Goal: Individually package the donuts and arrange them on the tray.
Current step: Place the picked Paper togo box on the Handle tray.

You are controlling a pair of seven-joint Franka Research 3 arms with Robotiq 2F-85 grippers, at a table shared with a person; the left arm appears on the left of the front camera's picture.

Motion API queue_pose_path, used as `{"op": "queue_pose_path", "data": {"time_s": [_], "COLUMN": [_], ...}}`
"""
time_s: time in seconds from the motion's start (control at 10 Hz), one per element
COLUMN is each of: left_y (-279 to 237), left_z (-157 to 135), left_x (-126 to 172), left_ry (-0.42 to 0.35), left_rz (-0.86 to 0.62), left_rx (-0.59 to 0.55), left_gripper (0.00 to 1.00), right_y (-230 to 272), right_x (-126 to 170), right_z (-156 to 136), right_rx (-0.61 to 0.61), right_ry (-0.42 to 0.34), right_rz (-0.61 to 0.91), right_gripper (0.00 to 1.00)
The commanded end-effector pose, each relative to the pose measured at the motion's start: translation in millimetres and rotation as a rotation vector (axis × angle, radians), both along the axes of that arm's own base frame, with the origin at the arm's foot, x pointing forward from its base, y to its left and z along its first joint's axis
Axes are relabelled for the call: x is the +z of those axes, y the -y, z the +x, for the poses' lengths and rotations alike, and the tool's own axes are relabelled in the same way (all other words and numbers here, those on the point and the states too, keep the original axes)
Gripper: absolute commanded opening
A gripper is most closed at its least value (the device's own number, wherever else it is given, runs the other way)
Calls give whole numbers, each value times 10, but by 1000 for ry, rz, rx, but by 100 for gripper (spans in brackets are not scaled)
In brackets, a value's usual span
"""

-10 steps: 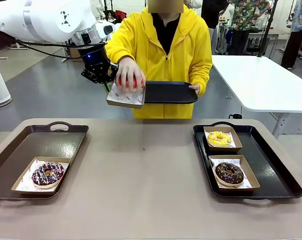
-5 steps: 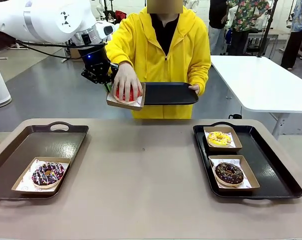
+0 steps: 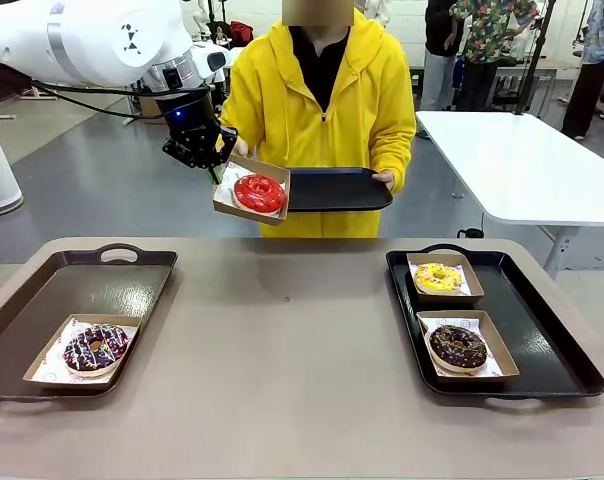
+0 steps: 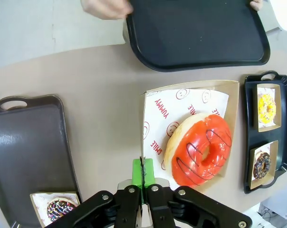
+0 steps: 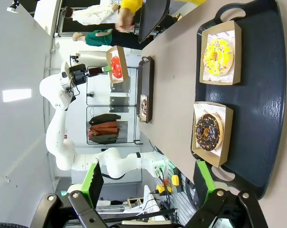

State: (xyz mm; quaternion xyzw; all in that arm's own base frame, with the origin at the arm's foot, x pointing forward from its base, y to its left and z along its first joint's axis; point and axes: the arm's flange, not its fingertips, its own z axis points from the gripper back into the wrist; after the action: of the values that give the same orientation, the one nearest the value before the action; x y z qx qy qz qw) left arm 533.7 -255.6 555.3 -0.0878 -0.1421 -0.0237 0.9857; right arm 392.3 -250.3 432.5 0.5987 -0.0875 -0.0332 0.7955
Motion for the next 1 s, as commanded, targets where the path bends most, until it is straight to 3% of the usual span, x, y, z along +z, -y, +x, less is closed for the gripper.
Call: {"op": "queue_pose_path", "data": {"time_s": [0.0,0.2,0.4,0.7,0.9], "left_y": [-32,0,-298,-1027,-1513], "left_z": [-33,0,-235,-590,-693], "left_x": [-3,0,32,223,120], "left_ry": [2,0,-45,-81,-133], "left_rz": [3,0,-79,21,86], "left_rx": [0,0,-121,-84,-6], "left_gripper": [0,1,1,1,1], "right_y": [-7,-7,-7,-7,-7], "right_x": [19,19,19,19,19], "right_z": [-11,-11,-11,-11,-11], "right_rx": [1,1,1,1,1], "right_ry": [2,2,2,2,2], "right_rz": [1,1,1,1,1], "right_gripper": [100,100,100,100,100]}}
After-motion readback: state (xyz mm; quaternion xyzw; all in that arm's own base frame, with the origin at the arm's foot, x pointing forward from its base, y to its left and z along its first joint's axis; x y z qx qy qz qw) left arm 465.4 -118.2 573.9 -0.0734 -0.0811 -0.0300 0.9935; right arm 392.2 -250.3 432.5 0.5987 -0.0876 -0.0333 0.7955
